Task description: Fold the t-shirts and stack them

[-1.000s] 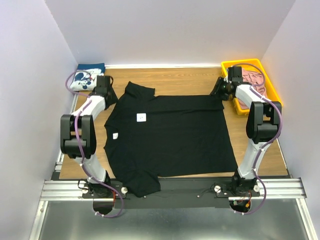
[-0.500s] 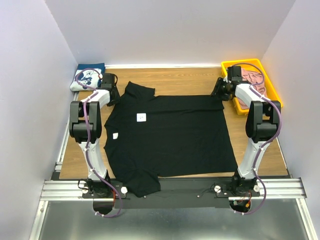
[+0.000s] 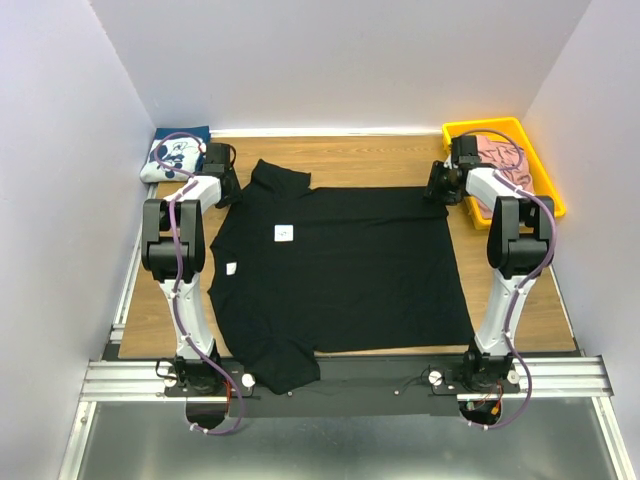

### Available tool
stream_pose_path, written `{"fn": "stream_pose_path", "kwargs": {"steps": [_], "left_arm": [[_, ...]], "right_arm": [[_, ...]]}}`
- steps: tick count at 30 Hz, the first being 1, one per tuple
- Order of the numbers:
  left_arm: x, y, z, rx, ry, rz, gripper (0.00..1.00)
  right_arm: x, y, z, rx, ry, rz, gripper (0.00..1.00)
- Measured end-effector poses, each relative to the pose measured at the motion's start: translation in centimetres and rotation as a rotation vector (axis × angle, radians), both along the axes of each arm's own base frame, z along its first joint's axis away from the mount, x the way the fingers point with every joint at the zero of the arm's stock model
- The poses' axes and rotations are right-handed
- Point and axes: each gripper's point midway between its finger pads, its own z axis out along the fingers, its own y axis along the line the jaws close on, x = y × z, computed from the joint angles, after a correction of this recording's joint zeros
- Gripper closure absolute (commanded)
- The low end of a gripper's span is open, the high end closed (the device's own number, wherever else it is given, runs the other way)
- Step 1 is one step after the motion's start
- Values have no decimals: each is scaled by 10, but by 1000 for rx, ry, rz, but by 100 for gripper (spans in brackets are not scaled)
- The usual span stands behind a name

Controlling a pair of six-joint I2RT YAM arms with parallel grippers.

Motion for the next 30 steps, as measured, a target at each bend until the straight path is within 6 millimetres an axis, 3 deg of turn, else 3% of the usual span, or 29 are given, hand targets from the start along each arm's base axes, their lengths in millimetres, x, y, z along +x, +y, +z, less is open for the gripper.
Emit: {"fn": "stream_pose_path", "kwargs": {"steps": [4, 9, 14, 17, 25, 30], "left_arm": [[0, 0, 0, -1, -2, 2, 63], [0, 2, -1, -9, -19, 25, 67], [2, 13, 0, -21, -33, 60, 52], [3, 15, 2, -27, -39, 59, 49], [3, 13, 3, -31, -38, 21, 48], [3, 8, 2, -47, -37, -13, 50]], "right_arm": [[11, -9, -8, -57, 0, 12, 44], [31, -14, 2, -102, -45, 30, 44], [45, -16, 14, -124, -86, 48, 44], [50, -17, 22, -133, -108, 59, 44], [62, -19, 34, -171, -148, 105, 43], [65, -21, 20, -199, -133, 143, 40]]}}
